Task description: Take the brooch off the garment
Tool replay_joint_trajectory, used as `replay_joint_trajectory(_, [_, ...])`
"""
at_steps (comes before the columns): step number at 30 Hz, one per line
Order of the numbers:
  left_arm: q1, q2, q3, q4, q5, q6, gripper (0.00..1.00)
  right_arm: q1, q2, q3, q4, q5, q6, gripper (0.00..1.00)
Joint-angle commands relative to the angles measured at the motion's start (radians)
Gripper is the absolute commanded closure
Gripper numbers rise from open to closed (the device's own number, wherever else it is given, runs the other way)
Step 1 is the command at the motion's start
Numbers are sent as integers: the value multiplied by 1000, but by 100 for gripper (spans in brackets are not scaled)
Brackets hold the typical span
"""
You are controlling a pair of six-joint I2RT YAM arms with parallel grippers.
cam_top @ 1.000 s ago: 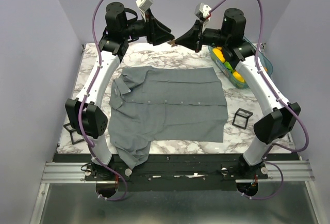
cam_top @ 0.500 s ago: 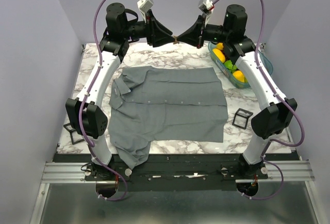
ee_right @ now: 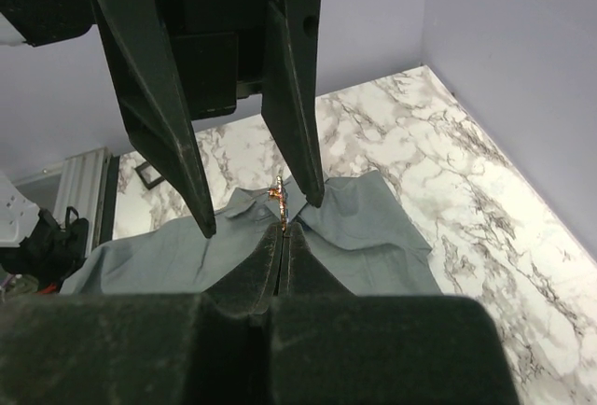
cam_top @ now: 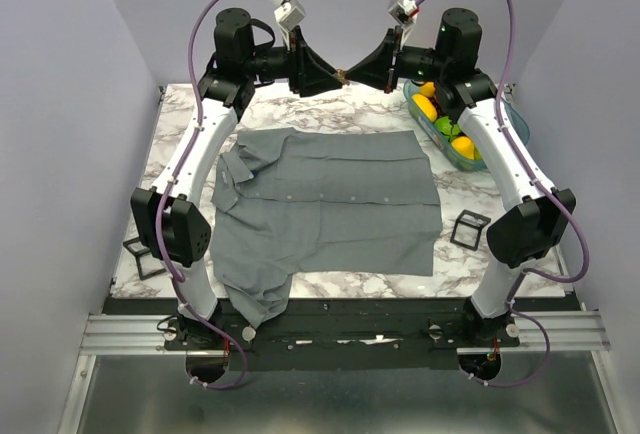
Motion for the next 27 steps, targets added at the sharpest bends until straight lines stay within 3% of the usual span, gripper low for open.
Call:
replay_joint_trajectory(1, [0, 10, -3, -114, -19, 108, 41, 2, -3, 17, 37, -51, 58, 99])
replay_joint_trajectory(6, [4, -41, -27, -276, -36, 271, 39, -2, -5, 8, 38, -52, 52, 99])
replay_joint_trajectory(10, [24, -69, -29, -260, -27, 268, 38, -5, -6, -3, 38, -55, 44, 99])
replay_joint_trajectory(19, [29, -29, -13, 27, 30, -15, 38, -5, 6, -9, 38, -77, 62, 99])
replay_joint_trajectory(27, [14, 20, 2, 189, 76, -135, 39, -3, -3, -35, 38, -75, 76, 99])
